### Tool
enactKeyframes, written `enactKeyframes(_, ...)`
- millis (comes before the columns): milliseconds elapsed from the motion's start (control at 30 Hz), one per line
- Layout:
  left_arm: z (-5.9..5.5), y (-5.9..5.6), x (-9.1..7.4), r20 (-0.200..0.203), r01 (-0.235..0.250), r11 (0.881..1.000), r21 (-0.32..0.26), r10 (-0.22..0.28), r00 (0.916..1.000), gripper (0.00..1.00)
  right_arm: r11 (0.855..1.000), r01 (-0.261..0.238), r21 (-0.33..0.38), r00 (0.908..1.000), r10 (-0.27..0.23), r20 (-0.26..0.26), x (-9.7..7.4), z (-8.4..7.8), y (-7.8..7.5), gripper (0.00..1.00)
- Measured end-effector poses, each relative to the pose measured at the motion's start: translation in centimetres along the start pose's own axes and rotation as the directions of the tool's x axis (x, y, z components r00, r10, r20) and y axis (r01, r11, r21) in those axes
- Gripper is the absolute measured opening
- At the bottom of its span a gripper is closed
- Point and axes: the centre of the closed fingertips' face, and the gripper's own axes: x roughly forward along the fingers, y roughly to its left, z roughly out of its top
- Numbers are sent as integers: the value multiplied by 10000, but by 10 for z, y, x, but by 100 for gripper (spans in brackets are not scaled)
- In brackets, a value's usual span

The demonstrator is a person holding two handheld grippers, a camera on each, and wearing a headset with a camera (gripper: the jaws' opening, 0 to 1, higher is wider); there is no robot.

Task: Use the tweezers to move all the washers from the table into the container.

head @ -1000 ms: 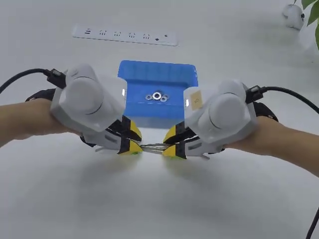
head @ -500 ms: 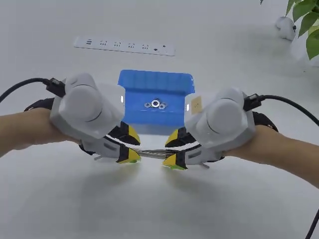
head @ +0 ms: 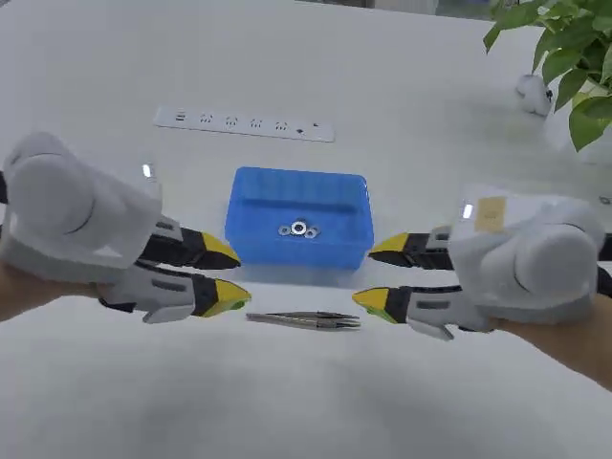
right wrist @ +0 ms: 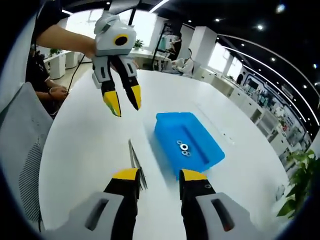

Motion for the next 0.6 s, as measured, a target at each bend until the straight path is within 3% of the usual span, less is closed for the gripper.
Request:
enactKeyframes(100,0,-2,-13,45,-467,9989,104,466,9989,39,9998,209,62,9992,-207,-329,-12,-8,1,45)
enactKeyframes(200,4,-1,-23,259,-1027,9947,-75,1028,9944,58,9965,642,541,9971,-619,-434,-21,-13,-1,61)
enactKeyframes(367,10,5,-41,347,-2207,9753,-115,2210,9747,93,9935,920,670,9938,-874,-681,-29,-15,2,76)
enactKeyframes(400,11,5,-43,375,-2260,9740,-153,2264,9733,100,9922,987,767,9928,-929,-759,-31,-14,3,80)
enactKeyframes(433,11,8,-49,331,-2497,9681,-184,2502,9676,98,9906,1061,864,9921,-997,-755,-31,-14,3,87)
enactKeyframes(500,13,4,-52,382,-2360,9713,-302,2370,9708,100,9892,1059,1010,9926,-991,-704,-32,-13,7,100)
enactKeyframes(600,12,0,-55,228,-2380,9708,-310,2387,9708,100,9908,918,997,9924,-827,-916,-35,-15,16,100)
